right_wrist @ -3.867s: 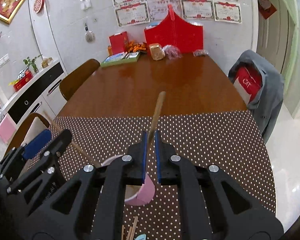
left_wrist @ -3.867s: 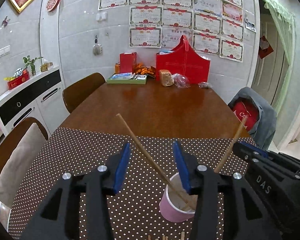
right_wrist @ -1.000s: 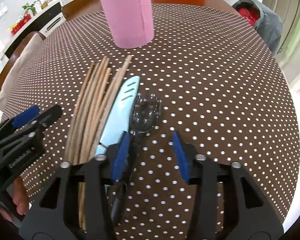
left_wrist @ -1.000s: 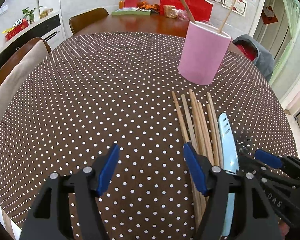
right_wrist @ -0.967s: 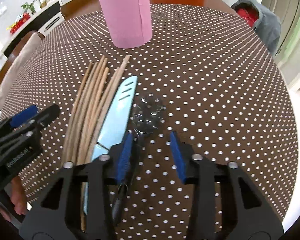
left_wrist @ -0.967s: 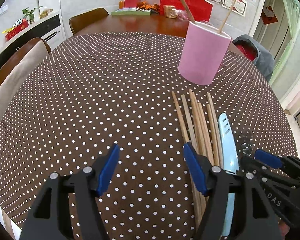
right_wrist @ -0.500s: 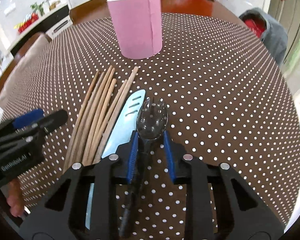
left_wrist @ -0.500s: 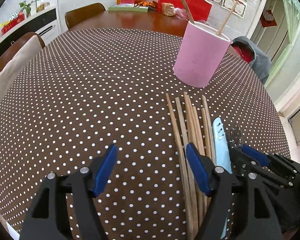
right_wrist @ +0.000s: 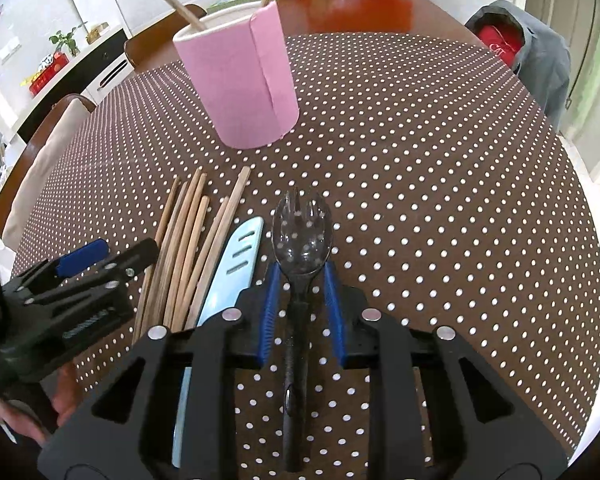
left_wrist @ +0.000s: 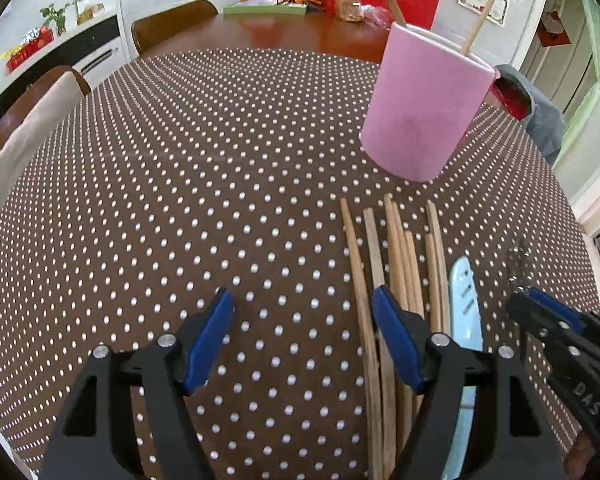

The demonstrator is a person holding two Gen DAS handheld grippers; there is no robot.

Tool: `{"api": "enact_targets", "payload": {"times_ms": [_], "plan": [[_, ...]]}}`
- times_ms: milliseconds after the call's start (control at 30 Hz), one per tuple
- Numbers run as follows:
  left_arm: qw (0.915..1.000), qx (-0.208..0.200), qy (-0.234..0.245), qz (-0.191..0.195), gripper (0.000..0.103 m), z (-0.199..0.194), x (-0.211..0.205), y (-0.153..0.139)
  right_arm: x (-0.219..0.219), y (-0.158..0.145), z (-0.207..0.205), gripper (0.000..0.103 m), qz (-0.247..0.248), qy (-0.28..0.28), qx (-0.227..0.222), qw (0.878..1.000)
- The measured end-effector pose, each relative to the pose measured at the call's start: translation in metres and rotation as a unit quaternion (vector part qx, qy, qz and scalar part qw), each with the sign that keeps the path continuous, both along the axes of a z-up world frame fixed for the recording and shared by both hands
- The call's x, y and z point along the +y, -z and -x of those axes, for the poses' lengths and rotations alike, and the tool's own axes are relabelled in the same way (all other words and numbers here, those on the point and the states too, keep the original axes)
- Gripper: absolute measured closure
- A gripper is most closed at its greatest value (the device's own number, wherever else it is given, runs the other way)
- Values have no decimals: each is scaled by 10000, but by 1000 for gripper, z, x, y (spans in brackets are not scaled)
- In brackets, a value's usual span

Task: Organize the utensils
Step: 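Close the right tool on the black plastic spoon handle, then lift the black spoon with the right tool while the left tool grasps another chopstick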

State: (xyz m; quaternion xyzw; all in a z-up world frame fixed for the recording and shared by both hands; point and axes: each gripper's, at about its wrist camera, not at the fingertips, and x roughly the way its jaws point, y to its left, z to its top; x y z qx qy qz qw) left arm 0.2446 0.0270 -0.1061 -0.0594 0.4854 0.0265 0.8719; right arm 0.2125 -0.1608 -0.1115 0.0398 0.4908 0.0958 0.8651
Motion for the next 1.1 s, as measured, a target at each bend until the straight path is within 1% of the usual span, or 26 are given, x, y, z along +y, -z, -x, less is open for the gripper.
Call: {"api": "enact_targets", "payload": {"times_ms": [133, 167, 233, 267, 300, 333, 367, 433, 467, 500, 567, 667, 767, 800, 833, 867, 900, 933, 1000, 1033, 1100], "plan": [[9999, -54, -54, -138, 33, -12, -6, 0, -4, -5, -3, 80, -99, 25, -23, 9999], [9997, -82, -71, -234, 39, -15, -7, 0, -5, -6, -4, 80, -119, 27, -26, 9999], [9987, -124, -213, -436, 59, -19, -8, -1, -7, -8, -5, 80, -153, 40, -36, 9999], [9985, -143, -301, -437, 63, -20, -5, -3, -8, -9, -6, 81, -175, 41, -40, 9998], [9982, -158, -397, -432, 75, -22, -2, -3, -8, -11, -6, 81, -200, 45, -43, 9998], [9977, -159, -492, -431, 90, -24, 0, -4, -9, -12, -6, 81, -217, 52, -48, 9997], [9975, -148, -573, -385, 96, -26, 4, -4, -9, -14, -6, 81, -229, 52, -60, 9997], [9982, -85, -577, -121, 97, -28, 13, -6, -8, -18, -6, 83, -230, 38, -100, 9997], [9985, -18, -551, -21, 97, -29, 17, -7, -7, -20, -5, 94, -223, 34, -115, 9997], [9985, 36, -547, 39, 97, -30, 20, -8, -6, -23, -5, 97, -236, 31, -119, 9996], [9986, 10, -525, 117, 98, -28, 23, -15, -7, -29, -4, 97, -253, -4, -183, 9995], [9985, -207, -501, 109, 98, -21, 23, -28, -7, -37, -3, 97, -203, -16, -314, 9993], [9983, -383, -419, 136, 98, -14, 21, -40, 0, -35, -4, 96, 8, -192, -303, 9994], [9982, -416, -416, 122, 98, -14, 20, -43, 2, -32, -5, 95, 98, -202, -266, 9994], [9981, -449, -415, 101, 98, -13, 20, -45, 6, -27, -7, 91, 301, -209, -174, 9992], [9981, -450, -417, 101, 97, -10, 23, -46, 9, -22, -9, 75, 429, -222, -119, 9988], [9981, -436, -422, 110, 97, -9, 20, -49, 12, -18, -10, 46, 500, -233, -90, 9984], [9982, -405, -424, 123, 97, -8, 21, -48, 13, -15, -10, 38, 497, -210, -130, 9985], [9984, -344, -426, 132, 97, -1, 23, -44, 16, -9, -11, 37, 598, -177, -182, 9979], [9985, -323, -433, 134, 97, 5, 27, -40, 17, -7, -12, 37, 653, -187, -161, 9976], [9986, -238, -445, 165, 97, 5, 30, -34, 19, 2, -16, 37, 782, -167, -75, 9968]]}}
